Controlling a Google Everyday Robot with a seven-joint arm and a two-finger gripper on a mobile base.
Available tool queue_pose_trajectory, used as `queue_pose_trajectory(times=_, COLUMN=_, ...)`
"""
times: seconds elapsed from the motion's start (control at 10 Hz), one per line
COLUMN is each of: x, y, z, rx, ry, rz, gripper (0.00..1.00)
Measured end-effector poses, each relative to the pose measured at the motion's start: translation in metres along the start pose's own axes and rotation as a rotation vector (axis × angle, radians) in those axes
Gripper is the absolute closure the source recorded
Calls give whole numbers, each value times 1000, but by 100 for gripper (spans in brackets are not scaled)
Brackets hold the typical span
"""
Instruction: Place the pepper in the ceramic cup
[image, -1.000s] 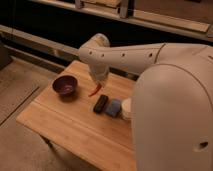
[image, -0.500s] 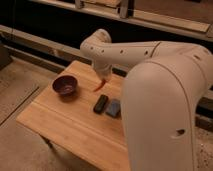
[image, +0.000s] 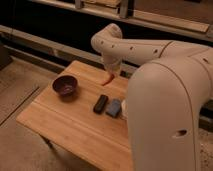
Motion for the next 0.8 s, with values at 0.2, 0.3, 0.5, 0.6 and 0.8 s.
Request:
queue_pose_trajectory(times=0.2, x=1, y=2, z=-1, rx=-2, ry=0, rz=-2, gripper=100)
queue_pose_trajectory(times=0.3, x=1, y=1, z=-1, rx=0, ry=1, rz=-2, gripper=100)
queue_pose_trajectory(times=0.5, x=2, y=1, z=-1, rx=0, ry=1, rz=-3, gripper=100)
queue_pose_trajectory(times=0.6, x=2, y=2, z=-1, rx=0, ry=1, rz=-3, gripper=100)
queue_pose_trajectory(times=0.8, x=2, y=2, z=-1, rx=0, ry=1, rz=-3, gripper=100)
